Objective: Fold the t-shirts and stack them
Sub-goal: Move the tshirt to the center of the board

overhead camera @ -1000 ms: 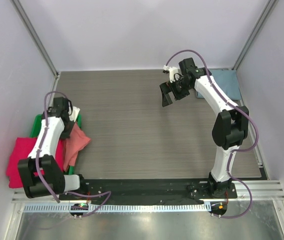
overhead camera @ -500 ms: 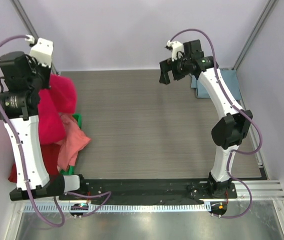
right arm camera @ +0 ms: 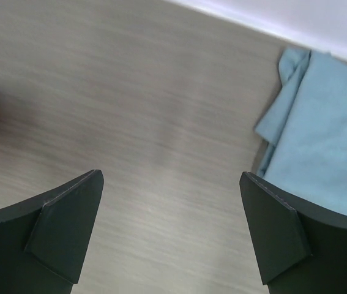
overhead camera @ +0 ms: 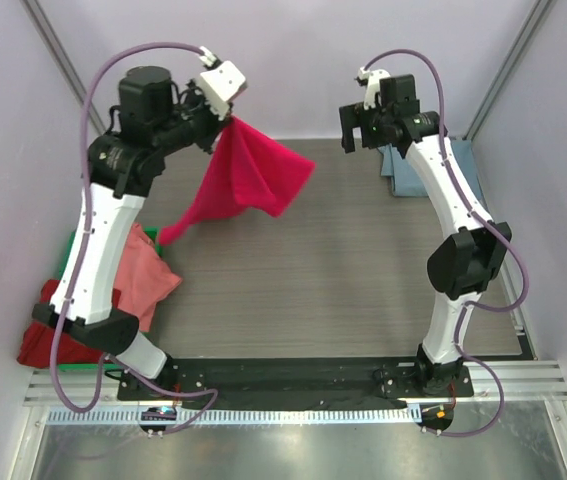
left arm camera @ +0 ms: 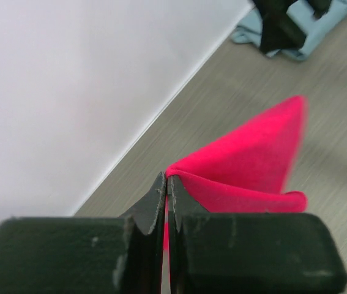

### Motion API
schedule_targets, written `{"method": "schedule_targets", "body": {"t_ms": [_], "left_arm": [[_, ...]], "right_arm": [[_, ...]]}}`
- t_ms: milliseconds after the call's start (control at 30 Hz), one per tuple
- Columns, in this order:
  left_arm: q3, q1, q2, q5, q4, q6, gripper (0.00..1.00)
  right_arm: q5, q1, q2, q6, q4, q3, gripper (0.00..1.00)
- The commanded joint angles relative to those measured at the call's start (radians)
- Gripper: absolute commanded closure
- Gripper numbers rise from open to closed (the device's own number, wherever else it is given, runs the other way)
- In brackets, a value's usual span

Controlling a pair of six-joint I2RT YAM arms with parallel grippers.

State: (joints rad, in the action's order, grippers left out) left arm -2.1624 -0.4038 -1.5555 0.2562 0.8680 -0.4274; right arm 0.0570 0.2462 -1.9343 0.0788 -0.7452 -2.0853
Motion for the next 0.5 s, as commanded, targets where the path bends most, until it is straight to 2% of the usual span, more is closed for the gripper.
{"method": "schedule_targets", "body": {"t_ms": [0,167,300,400,467], "left_arm": [[-0.079,-0.065,-0.038,0.029,-0.107,-0.001,1.0],[-0.033,-0.121,-0.086,0.031,-0.121,0.03,1.0],[0.058,-0.133,-0.121,0.055,-0.135,0.062,1.0],[0.133,-0.13,-0.14,-0.009,-0.155,0.076,1.0],[0.201,-0.122,-0.124,-0.086,-0.158,0.075,1.0]], "right_arm": [[-0.039,0.005,0.138,0.07,0.007,0.059,0.0],[-0.013,0.002,0.257,0.173,-0.003,0.171,0.0],[-0.018,0.002,0.334,0.229,0.007,0.349,0.0],[-0.031,0.001,0.366,0.266,0.004,0.451,0.0],[0.035,0.002,0.405,0.314,-0.019,0.504,0.01]]}}
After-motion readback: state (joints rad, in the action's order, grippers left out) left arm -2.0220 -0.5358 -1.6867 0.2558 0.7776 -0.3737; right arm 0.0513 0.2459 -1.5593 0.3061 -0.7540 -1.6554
